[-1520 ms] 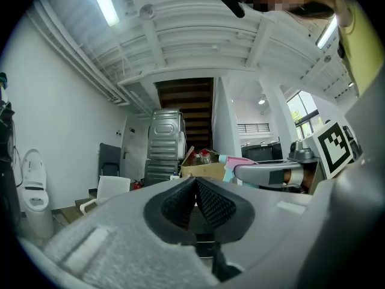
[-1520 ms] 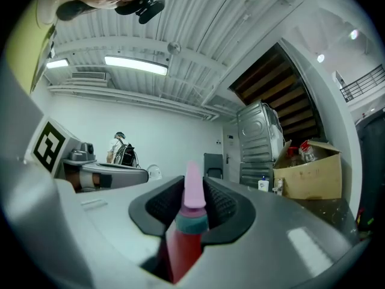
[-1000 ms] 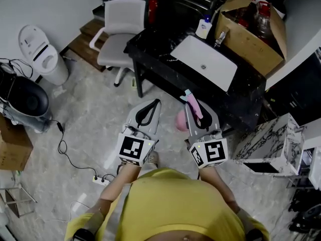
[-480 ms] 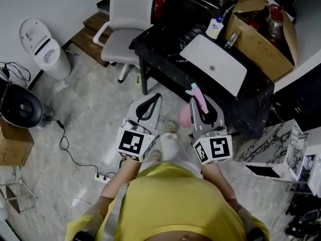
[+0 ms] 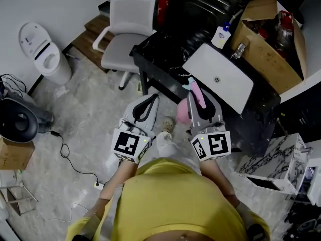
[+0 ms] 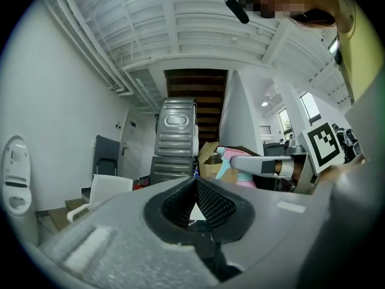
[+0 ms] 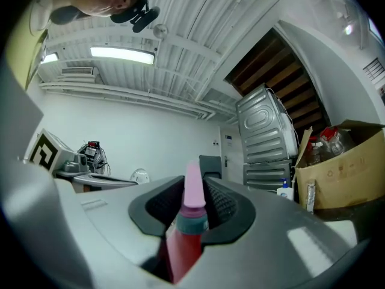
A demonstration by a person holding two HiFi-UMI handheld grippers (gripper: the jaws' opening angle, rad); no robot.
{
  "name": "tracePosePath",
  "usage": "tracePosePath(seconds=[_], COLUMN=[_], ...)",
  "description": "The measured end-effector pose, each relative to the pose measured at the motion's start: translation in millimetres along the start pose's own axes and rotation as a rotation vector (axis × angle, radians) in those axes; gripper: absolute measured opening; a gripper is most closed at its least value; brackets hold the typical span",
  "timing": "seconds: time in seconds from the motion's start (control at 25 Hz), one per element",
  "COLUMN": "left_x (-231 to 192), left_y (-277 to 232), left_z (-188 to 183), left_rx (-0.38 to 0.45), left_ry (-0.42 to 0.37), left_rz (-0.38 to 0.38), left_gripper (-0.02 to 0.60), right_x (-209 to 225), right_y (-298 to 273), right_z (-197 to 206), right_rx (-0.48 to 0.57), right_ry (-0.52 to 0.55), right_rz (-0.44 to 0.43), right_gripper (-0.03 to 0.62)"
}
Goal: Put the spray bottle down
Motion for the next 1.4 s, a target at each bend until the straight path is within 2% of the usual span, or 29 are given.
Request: tracePosePath(seconds=[0.12,0.4,0.68,0.96,1.24,1.4], left_x=[-21.0,-64.0,-100.4,-120.2,-130.8,-140.7], left_y=[-41.1,-157.1,-257.2,-330.9,-380.6,-407.8], left_z=[-1.7,-18.4,-18.9,-10.0,1.2,-4.3], left_rx=[0.000,0.017,0.020,0.010,-0.021,-0.011], left_ry=[0.005,-0.002,0.003,-0.005,-0.004,-0.014], left_rz=[0.003,0.035,0.064,0.104,0.168,0.200], left_gripper=[0.002,0.002,0.003,0.002,0.003,0.003], right_x=[28.5,104.8,179.4,233.2,262.4,277.3], right_y=[-40.6,-140.4,-221.8,-273.1,-301.4,-318.7], right_z=[6.0,8.6,26.2,43.0,52.5,52.5], right_rx=[-0.013,-0.021,-0.050,-0.060,-0.072,-0.081], right_ry=[-0.008,0.053,0.026,0.000,-0.015,-0.003], right_rz=[-0.006,-0.011,0.000,0.021,0.075,0.114], right_gripper=[0.095,0.095,0.095,0.095,0.095,0.094])
Point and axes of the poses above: the fingertips, and each gripper's own axes: y backward along the fingers, x to its right, z out of its underside, the point moved 2 cm from there along y, backward along the fingers, and after that the axes turned 3 degrees about -x, right-handed, at the moved point
